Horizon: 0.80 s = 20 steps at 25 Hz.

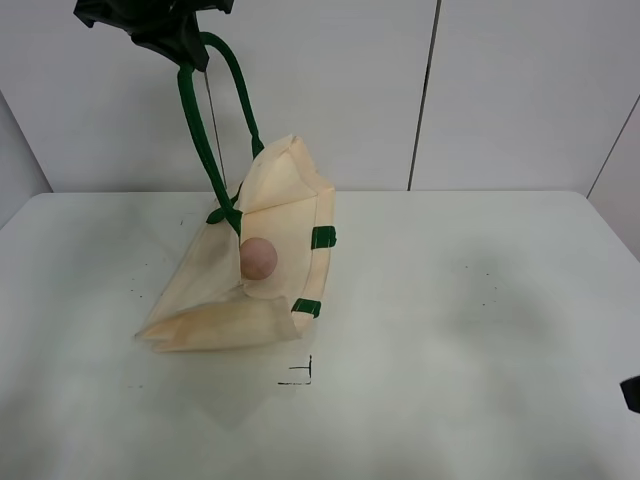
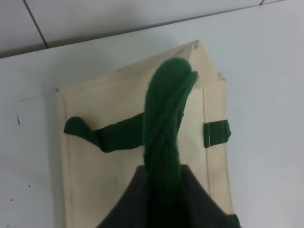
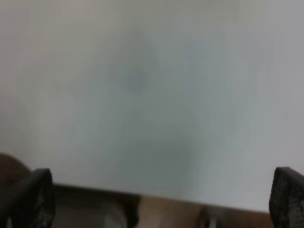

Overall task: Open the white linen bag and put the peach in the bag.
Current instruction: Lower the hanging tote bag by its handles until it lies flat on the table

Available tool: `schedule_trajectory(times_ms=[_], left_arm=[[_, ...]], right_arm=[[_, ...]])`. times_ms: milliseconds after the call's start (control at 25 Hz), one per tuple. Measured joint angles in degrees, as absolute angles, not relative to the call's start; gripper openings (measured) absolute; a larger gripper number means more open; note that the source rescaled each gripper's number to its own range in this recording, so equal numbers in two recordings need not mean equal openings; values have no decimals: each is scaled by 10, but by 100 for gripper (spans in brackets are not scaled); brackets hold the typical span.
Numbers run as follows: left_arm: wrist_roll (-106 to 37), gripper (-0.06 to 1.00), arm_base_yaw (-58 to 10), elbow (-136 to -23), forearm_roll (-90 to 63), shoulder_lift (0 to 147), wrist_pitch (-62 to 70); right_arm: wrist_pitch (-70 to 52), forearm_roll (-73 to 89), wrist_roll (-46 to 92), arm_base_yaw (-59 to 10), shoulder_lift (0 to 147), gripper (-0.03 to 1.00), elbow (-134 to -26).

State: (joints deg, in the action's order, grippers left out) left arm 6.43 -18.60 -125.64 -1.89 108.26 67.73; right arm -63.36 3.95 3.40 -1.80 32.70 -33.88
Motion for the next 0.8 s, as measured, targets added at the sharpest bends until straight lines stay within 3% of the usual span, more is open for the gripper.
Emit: schedule_trajectory(times_ms=[200,440,800], left_arm=[[64,0,-186,-1256,-19,1083,677],[64,0,-186,-1256,-19,1083,677],[64,0,-190,-1208,-33,1148,658]], right_arm=[[-597,34,34,-18,138,100,-287],[-591,7,4,-18,17,100,-282],[-591,0,-7,-18,-2,100,-281]])
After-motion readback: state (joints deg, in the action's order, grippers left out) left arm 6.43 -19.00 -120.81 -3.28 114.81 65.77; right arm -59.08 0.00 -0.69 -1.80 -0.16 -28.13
